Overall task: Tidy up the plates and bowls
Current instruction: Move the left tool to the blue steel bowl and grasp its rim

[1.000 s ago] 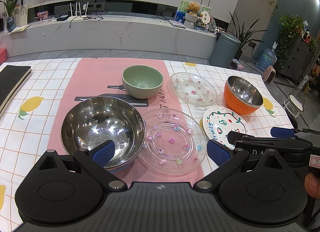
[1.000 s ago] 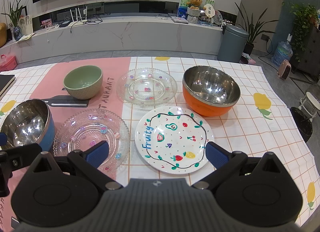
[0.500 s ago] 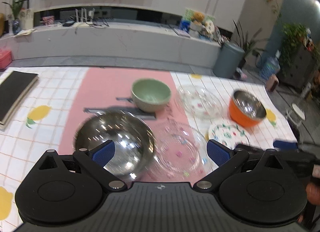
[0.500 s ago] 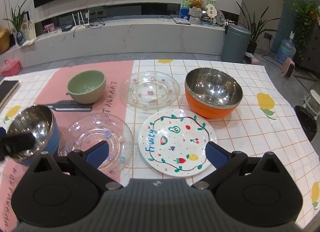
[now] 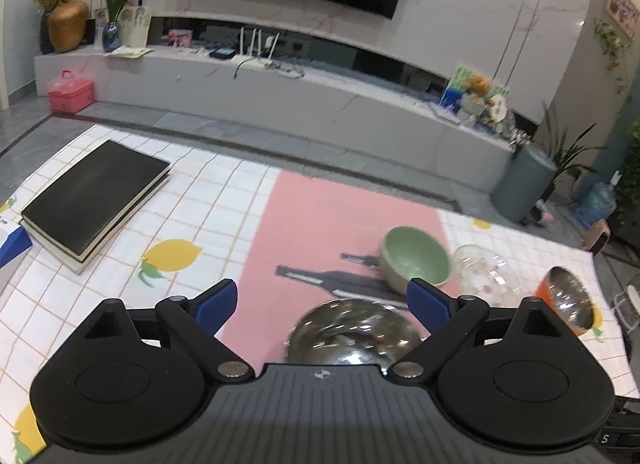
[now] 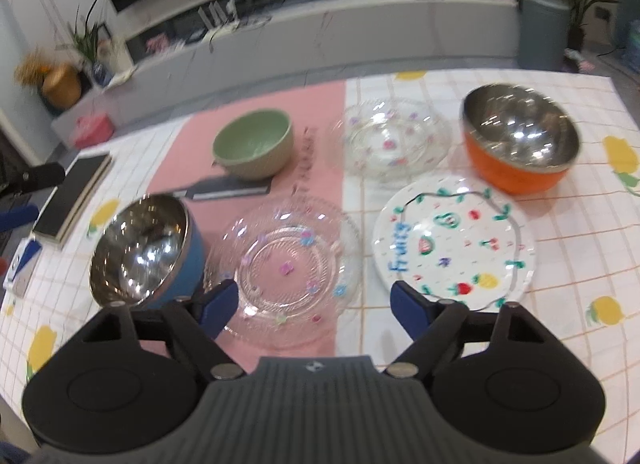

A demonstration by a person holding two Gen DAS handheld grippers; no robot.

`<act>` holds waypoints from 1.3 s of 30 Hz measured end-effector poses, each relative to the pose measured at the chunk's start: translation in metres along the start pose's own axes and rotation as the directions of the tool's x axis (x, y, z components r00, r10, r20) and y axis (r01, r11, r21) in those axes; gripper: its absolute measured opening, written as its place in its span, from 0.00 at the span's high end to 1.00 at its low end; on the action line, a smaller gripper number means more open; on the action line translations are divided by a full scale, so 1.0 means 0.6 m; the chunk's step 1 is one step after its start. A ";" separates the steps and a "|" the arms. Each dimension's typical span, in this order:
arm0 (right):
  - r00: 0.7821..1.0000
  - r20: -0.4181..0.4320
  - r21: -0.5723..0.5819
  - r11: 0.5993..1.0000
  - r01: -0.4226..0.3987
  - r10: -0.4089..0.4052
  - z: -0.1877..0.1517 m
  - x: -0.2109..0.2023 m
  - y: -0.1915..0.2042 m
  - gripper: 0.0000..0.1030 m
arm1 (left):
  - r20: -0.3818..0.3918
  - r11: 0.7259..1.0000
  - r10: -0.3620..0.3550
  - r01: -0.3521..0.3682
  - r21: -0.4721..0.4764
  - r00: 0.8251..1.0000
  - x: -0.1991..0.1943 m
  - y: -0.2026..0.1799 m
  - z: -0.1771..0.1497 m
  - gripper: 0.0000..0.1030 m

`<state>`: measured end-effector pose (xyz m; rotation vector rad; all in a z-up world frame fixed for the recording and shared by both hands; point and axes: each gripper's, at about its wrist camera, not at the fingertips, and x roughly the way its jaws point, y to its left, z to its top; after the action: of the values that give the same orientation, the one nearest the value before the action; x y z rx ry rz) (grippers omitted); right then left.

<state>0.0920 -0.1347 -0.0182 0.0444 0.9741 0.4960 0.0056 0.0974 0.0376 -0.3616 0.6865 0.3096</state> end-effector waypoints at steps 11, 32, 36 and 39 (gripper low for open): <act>0.994 0.028 -0.032 0.994 -0.108 0.108 0.033 0.040 0.045 0.28 | -0.046 0.999 0.042 -0.041 0.015 0.998 0.014 0.024 -0.001 0.10; 0.996 0.089 -0.127 0.992 -0.016 0.028 0.062 0.110 0.130 0.24 | -0.155 0.990 0.104 -0.087 0.107 0.982 0.046 0.034 -0.026 0.11; 0.996 0.090 -0.123 0.992 0.000 0.011 0.061 0.116 0.136 0.33 | -0.177 0.989 0.098 -0.076 0.126 0.979 0.050 0.029 -0.034 0.11; 0.996 0.084 -0.118 0.993 0.005 0.005 0.059 0.123 0.141 0.36 | -0.187 0.989 0.092 -0.068 0.133 0.978 0.053 0.027 -0.042 0.11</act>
<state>0.1220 -0.0218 -0.0341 -0.0406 0.8613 0.5471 0.0087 0.1062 -0.0054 -0.2454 0.9087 0.3086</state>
